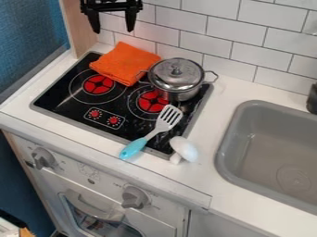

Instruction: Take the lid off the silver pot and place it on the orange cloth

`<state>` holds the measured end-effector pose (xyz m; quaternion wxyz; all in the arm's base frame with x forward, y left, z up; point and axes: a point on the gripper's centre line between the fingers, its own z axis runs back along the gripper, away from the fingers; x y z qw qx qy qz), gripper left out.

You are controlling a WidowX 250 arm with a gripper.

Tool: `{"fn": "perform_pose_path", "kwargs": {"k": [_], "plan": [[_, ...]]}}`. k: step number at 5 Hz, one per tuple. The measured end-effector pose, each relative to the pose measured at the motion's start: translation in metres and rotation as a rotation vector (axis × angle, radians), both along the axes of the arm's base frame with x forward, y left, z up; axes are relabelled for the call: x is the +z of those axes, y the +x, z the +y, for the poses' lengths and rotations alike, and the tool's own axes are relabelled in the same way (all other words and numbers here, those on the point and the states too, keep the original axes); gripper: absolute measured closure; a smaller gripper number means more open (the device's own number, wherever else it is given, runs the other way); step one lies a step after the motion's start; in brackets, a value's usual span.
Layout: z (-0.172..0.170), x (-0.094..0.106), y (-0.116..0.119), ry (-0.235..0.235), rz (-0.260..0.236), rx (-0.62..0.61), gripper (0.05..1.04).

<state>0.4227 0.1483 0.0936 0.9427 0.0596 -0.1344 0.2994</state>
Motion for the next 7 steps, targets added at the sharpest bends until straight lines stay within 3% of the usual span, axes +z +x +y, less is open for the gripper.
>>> {"fn": "perform_pose_path", "kwargs": {"k": [1, 2, 5, 7], "plan": [[-0.002, -0.02, -0.003, -0.018, 0.044, -0.001, 0.084], [-0.024, -0.033, -0.001, -0.04, 0.045, -0.067, 0.084], [-0.102, -0.011, -0.001, -0.071, -0.033, -0.345, 0.084], [-0.119, -0.015, -0.003, -0.083, -0.011, -0.415, 0.084]]}}
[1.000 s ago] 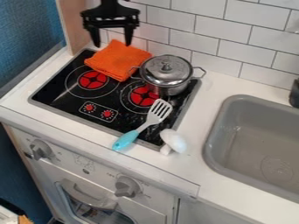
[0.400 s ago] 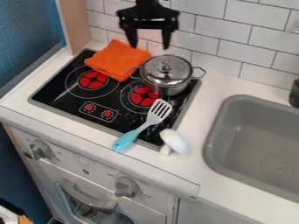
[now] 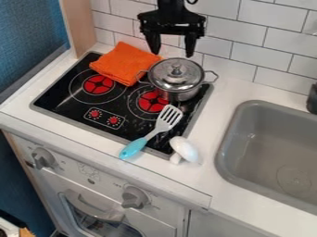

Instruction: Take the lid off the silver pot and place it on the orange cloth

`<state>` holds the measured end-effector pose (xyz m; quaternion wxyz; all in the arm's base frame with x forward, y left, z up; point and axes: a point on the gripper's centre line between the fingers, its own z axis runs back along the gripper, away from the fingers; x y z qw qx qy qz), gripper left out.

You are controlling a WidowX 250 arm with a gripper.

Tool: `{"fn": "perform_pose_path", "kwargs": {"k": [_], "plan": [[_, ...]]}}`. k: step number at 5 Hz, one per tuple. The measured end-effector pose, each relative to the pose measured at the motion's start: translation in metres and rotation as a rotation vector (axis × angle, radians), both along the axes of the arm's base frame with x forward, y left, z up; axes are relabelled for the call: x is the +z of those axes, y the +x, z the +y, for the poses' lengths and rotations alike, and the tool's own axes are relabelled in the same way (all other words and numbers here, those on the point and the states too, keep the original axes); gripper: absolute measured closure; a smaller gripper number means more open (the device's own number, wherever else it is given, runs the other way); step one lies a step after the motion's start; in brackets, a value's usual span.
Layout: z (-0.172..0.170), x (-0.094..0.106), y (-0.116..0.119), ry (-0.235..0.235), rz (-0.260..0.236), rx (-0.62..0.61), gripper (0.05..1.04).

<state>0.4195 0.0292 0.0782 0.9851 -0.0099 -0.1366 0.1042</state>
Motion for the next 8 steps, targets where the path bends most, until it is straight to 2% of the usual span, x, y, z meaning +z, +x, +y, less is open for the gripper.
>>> {"fn": "perform_pose_path", "kwargs": {"k": [1, 2, 3, 5, 6, 8], "plan": [[0.0, -0.019, 0.001, 0.027, 0.057, -0.009, 0.084], [-0.001, -0.024, 0.005, 0.027, 0.076, -0.018, 0.084], [0.0, -0.034, 0.004, 0.023, 0.1, -0.014, 0.133], [-0.001, -0.034, 0.005, 0.019, 0.092, -0.009, 0.715], [-0.001, -0.034, 0.006, 0.015, 0.09, -0.005, 0.807], [-0.005, -0.034, 0.007, -0.007, 0.078, -0.005, 0.807]]}}
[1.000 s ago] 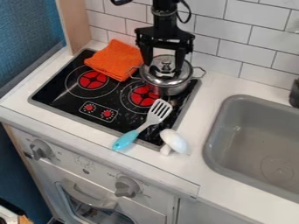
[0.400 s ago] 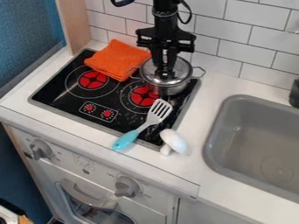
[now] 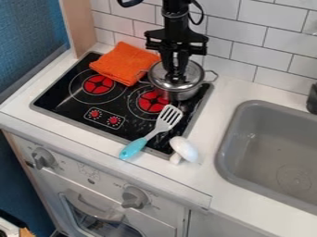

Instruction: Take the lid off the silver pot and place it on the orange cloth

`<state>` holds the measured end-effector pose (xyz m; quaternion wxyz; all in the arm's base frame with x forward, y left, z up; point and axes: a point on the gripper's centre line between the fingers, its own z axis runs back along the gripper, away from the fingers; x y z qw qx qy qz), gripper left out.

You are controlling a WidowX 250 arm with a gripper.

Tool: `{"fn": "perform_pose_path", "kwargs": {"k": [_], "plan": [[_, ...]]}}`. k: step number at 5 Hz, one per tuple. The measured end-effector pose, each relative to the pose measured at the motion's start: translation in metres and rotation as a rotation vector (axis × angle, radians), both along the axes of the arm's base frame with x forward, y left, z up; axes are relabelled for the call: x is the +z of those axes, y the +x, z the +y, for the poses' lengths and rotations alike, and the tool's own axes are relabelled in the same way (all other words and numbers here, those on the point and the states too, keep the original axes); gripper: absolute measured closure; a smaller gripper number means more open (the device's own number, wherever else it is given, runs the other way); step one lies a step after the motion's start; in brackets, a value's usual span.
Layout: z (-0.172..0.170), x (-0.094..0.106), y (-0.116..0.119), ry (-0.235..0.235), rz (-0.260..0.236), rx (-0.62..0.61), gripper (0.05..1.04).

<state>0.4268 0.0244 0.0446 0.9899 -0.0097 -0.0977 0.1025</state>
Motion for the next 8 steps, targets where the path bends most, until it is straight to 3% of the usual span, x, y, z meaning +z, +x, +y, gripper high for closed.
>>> {"fn": "perform_pose_path", "kwargs": {"k": [2, 4, 6, 7, 8], "plan": [[0.031, 0.044, -0.008, -0.013, -0.115, 0.117, 0.807], [0.091, 0.065, -0.01, 0.012, -0.145, 0.353, 0.807], [0.128, 0.034, -0.008, 0.072, -0.044, 0.479, 0.807], [0.136, 0.015, -0.015, 0.072, 0.016, 0.506, 0.807], [0.137, 0.002, -0.014, 0.078, 0.043, 0.486, 0.807]]}}
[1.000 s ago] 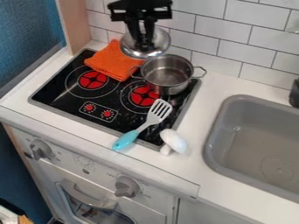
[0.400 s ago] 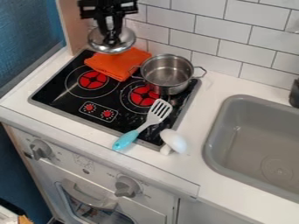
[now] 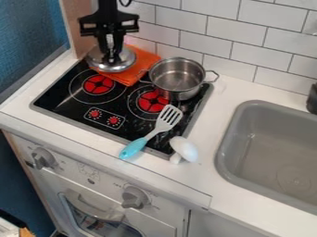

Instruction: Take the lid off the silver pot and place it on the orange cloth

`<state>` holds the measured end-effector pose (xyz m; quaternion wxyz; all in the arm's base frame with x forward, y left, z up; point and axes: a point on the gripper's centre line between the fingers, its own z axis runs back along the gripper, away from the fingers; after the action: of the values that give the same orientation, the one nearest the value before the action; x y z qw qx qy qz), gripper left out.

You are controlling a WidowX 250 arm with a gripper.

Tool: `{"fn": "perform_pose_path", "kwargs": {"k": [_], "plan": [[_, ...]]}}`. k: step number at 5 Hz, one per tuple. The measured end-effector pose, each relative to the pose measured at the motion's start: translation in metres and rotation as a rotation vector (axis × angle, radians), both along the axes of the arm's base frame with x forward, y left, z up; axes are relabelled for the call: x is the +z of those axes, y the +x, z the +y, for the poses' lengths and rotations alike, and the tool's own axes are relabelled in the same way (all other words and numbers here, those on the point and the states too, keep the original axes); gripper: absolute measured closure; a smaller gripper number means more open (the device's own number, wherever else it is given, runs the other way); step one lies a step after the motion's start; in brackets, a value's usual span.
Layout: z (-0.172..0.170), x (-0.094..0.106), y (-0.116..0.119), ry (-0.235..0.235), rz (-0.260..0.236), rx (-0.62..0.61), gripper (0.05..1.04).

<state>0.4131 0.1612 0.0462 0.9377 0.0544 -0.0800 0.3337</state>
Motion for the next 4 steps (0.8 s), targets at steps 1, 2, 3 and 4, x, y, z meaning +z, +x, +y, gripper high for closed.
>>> {"fn": "perform_pose_path", "kwargs": {"k": [1, 2, 3, 4], "plan": [[0.0, -0.015, 0.007, -0.015, 0.011, -0.01, 0.807], [-0.003, -0.012, 0.02, -0.048, -0.038, -0.023, 0.807], [-0.004, -0.019, 0.024, -0.059, -0.038, -0.039, 0.807], [-0.005, -0.019, 0.026, -0.078, -0.041, -0.043, 0.747]]}}
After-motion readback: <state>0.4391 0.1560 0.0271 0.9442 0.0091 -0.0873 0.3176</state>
